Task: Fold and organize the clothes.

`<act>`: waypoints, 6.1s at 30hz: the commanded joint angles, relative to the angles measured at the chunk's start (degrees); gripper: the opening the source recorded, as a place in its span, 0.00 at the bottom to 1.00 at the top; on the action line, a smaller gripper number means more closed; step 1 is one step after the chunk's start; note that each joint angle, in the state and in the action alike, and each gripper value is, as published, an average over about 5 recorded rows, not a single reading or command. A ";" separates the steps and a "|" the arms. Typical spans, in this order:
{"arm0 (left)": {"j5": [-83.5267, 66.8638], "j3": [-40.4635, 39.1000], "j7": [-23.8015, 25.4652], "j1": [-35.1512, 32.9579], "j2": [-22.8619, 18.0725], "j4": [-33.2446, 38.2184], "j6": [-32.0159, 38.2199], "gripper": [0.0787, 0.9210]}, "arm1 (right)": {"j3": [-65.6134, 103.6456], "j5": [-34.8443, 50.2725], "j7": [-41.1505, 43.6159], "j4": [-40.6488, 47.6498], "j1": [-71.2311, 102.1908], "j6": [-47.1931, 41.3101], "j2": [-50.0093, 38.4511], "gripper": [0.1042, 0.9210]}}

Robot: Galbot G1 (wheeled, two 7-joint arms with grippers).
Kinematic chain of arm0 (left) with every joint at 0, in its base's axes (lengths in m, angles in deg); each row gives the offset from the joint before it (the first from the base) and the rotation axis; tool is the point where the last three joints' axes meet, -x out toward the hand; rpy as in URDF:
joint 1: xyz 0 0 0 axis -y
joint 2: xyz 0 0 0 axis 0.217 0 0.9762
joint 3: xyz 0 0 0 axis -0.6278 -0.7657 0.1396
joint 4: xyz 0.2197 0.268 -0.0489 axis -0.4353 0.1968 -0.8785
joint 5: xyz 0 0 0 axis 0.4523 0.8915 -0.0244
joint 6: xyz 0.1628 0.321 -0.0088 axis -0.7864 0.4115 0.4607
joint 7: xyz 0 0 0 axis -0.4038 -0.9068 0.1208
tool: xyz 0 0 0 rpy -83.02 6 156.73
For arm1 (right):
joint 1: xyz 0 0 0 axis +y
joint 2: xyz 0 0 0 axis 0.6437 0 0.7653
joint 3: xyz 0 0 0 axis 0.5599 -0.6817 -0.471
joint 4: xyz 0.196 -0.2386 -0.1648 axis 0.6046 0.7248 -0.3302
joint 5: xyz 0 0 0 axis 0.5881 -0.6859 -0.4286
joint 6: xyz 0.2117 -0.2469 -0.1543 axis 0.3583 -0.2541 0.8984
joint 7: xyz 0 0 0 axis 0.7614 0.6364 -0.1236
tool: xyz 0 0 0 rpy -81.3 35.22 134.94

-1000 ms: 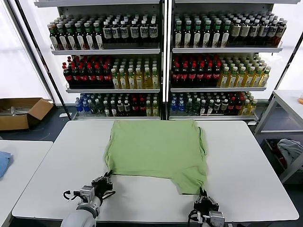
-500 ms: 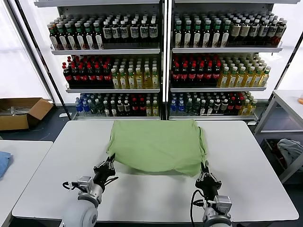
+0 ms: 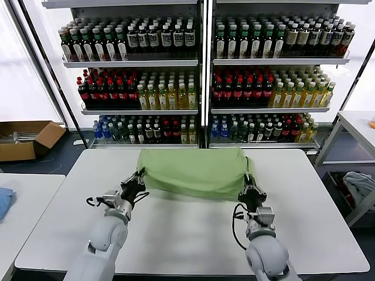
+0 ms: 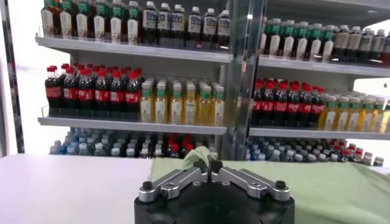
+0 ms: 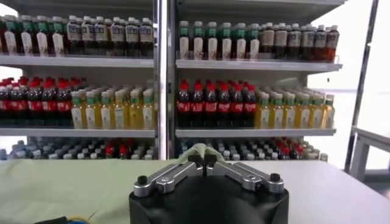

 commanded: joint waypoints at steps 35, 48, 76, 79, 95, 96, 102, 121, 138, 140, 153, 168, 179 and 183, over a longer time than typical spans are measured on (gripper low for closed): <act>4.20 -1.09 -2.45 4.65 0.41 -3.21 -9.41 0.73 | -0.10 12.09 -9.03 3.45 -5.61 -2.54 5.23 0.84; 5.97 -0.94 -2.17 -1.65 0.69 -0.31 -10.21 0.88 | 1.90 8.55 -9.84 -1.22 3.46 -7.96 0.74 0.88; 5.77 -2.02 -2.01 1.54 1.12 -5.62 -11.53 0.87 | 0.77 9.04 -10.70 4.80 2.53 -10.17 1.47 0.78; 5.66 -2.12 -2.03 1.63 1.24 -5.72 -11.60 0.81 | 0.57 8.96 -10.33 5.26 2.60 -10.34 1.58 0.67; 3.38 -1.49 -1.91 1.09 2.36 -7.66 -12.09 0.26 | 0.63 8.81 -9.56 4.69 4.71 -9.90 1.70 0.12; 3.42 -1.48 -1.80 0.78 2.37 -7.59 -12.08 0.22 | 0.61 8.56 -9.52 4.26 5.02 -9.88 1.66 0.09; 3.78 -1.25 -1.27 -2.18 2.56 -5.88 -11.75 0.04 | 0.27 6.27 -9.22 -2.57 8.21 -9.95 0.78 0.01; 6.19 1.58 -4.11 -32.00 8.82 32.61 -10.17 0.01 | 1.89 -0.27 -14.44 -33.93 39.43 -11.52 -0.12 0.01; 9.72 2.93 -6.75 -50.90 7.01 36.24 -7.43 0.04 | 3.66 -3.23 -14.42 -33.15 50.34 -11.24 -1.39 0.25; 9.86 2.81 -6.88 -51.44 6.28 37.04 -7.49 0.09 | 4.36 -2.67 -14.36 -35.63 51.33 -10.80 -1.81 0.33; 8.64 6.11 -7.31 -41.48 3.39 48.09 -8.28 0.54 | 17.46 7.73 -11.23 -37.30 28.70 -10.48 -1.68 0.78; -3.38 1.16 1.94 -2.44 9.63 16.78 -15.81 0.88 | -2.77 23.93 5.17 -0.73 -12.75 -14.92 -23.70 0.88; -2.44 -5.65 1.12 8.64 8.92 -0.65 -16.15 0.88 | -10.67 18.61 4.26 21.23 -26.96 -14.56 -10.88 0.88; -1.95 -6.77 1.19 9.69 8.76 -4.00 -16.17 0.88 | -10.93 15.83 5.49 26.76 -29.29 -13.66 -7.03 0.88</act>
